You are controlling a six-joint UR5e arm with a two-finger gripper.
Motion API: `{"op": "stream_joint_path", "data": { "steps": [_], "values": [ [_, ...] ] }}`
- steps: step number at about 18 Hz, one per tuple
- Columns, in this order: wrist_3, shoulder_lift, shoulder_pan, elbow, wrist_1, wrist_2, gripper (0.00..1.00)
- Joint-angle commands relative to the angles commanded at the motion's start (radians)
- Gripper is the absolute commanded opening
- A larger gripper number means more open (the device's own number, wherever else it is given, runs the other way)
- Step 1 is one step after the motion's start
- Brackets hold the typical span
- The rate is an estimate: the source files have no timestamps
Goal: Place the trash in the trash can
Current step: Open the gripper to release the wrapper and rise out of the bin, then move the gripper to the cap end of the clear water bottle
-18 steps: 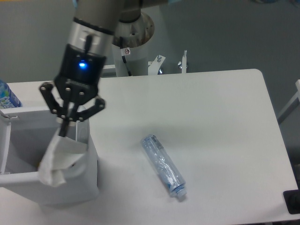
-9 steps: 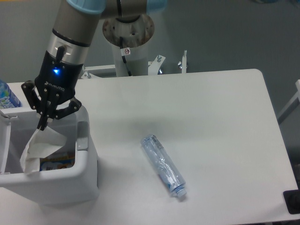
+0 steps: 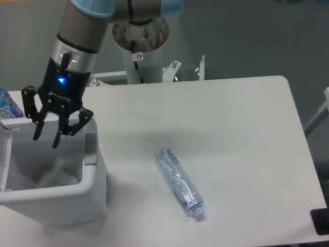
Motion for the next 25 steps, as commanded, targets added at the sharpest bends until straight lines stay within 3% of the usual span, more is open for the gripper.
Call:
{"op": "stream_joint_path", "data": {
  "steps": [3, 6, 10, 14, 18, 23, 25],
  "values": [
    [-0.084, -0.008, 0.063, 0.061, 0.0, -0.003, 1.0],
    [-0.123, -0.073, 0.111, 0.127, -0.003, 0.018, 1.0],
    [-0.13, -0.109, 0.135, 0.143, 0.0, 0.175, 1.0],
    [-0.118, -0.152, 0.21, 0.143, 0.002, 0.196, 1.0],
    [-0.1, -0.233, 0.25, 0.153, 0.0, 0.212, 1.0],
    [-0.086, -0.389, 0.249, 0.221, 0.0, 0.383, 1.0],
    [-0.087, -0.443, 0.249, 0.241, 0.002, 0.399, 1.0]
  ]
}}
